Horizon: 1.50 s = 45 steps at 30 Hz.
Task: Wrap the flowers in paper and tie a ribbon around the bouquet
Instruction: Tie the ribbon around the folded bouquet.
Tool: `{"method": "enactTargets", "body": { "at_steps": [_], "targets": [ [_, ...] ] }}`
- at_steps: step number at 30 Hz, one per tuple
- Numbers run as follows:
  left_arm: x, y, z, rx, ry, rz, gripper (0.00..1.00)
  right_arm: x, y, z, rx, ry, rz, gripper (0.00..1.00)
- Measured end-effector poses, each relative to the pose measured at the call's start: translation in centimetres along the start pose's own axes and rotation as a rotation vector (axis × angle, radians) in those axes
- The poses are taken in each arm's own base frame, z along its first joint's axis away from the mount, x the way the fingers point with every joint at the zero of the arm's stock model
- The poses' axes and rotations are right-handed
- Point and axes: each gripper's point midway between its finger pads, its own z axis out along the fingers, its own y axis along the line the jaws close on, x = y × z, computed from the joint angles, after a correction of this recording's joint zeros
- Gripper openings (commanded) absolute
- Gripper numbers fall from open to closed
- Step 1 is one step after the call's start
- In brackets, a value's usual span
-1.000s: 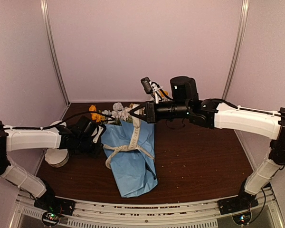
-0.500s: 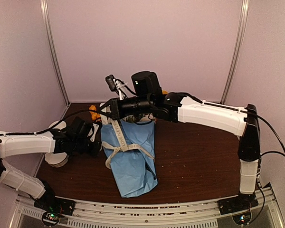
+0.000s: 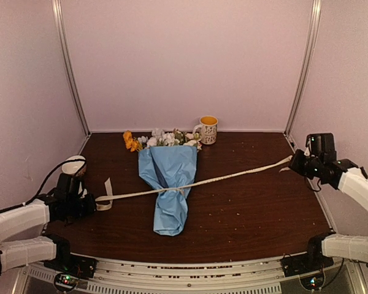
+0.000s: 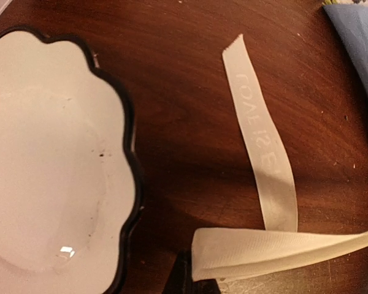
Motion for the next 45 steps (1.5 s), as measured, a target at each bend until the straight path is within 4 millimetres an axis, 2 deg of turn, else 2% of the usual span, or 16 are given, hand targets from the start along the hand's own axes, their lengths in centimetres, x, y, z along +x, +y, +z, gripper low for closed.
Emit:
{"method": "enactTargets", "body": {
  "at_steps": [3, 11, 15, 19, 21, 22, 23, 24, 25, 27, 28, 31, 34, 38, 40, 45],
  "targets": [
    [0.0, 0.3, -0.3, 0.005, -0.008, -0.035, 0.0, 2.2, -4.5, -1.6, 0.064, -0.024, 0.078, 0.0],
    [0.5, 0.9, -0.5, -0.017, 0.008, -0.055, 0.0, 6.0, -11.0, 0.2, 0.24, 0.091, 0.186, 0.0],
    [0.0, 0.5, -0.8, 0.001, -0.014, -0.06, 0.0, 6.5, -12.1, 0.2, 0.266, 0.111, 0.199, 0.0],
    [0.2, 0.7, -0.7, -0.005, -0.004, -0.048, 0.0, 6.0, -11.1, 0.2, 0.237, 0.121, 0.158, 0.0],
    [0.1, 0.6, -0.6, -0.009, 0.006, -0.018, 0.0, 4.8, -8.6, -0.2, 0.195, 0.108, 0.074, 0.0],
    [0.0, 0.3, -0.6, -0.005, 0.009, 0.01, 0.0, 4.0, -6.2, -0.5, 0.136, 0.097, 0.014, 0.0],
    [-0.3, -0.3, -0.7, 0.004, 0.011, 0.048, 0.12, 3.1, -3.1, -1.0, 0.06, 0.078, -0.051, 0.0],
    [-0.6, -1.2, -0.9, 0.022, 0.008, 0.09, 0.34, 2.3, 0.1, -1.8, -0.026, 0.061, -0.109, 0.0],
    [-1.1, -2.7, -1.3, 0.053, 0.0, 0.15, 0.51, 1.5, 3.9, -3.0, -0.136, 0.037, -0.174, 0.0],
    [-1.9, -6.6, -2.4, 0.128, -0.023, 0.271, 0.68, 0.8, 11.2, -6.4, -0.367, -0.002, -0.28, 0.0],
    [-2.2, -8.6, -3.1, 0.154, -0.035, 0.331, 0.71, 1.0, 15.0, -8.8, -0.509, -0.017, -0.334, 0.0],
    [-2.8, -14.9, -5.5, 0.201, -0.067, 0.507, 0.73, 2.6, 22.7, -15.0, -0.848, -0.011, -0.423, 0.0],
    [-2.8, -21.0, -8.1, 0.26, -0.123, 0.669, 0.73, 4.4, 27.8, -19.2, -1.063, 0.03, -0.493, 0.0],
    [-0.8, -29.1, -13.6, 0.545, -0.183, 0.892, 0.77, 5.9, 33.3, -24.1, -1.268, 0.063, -0.57, 0.0],
    [-0.4, -32.2, -16.9, 0.737, -0.233, 0.953, 0.81, 6.0, 34.5, -25.8, -1.34, 0.065, -0.578, 0.0],
    [0.1, -36.1, -23.6, 1.099, -0.367, 1.039, 0.85, 5.2, 36.2, -28.3, -1.461, 0.037, -0.562, 0.0]
  ]
}}
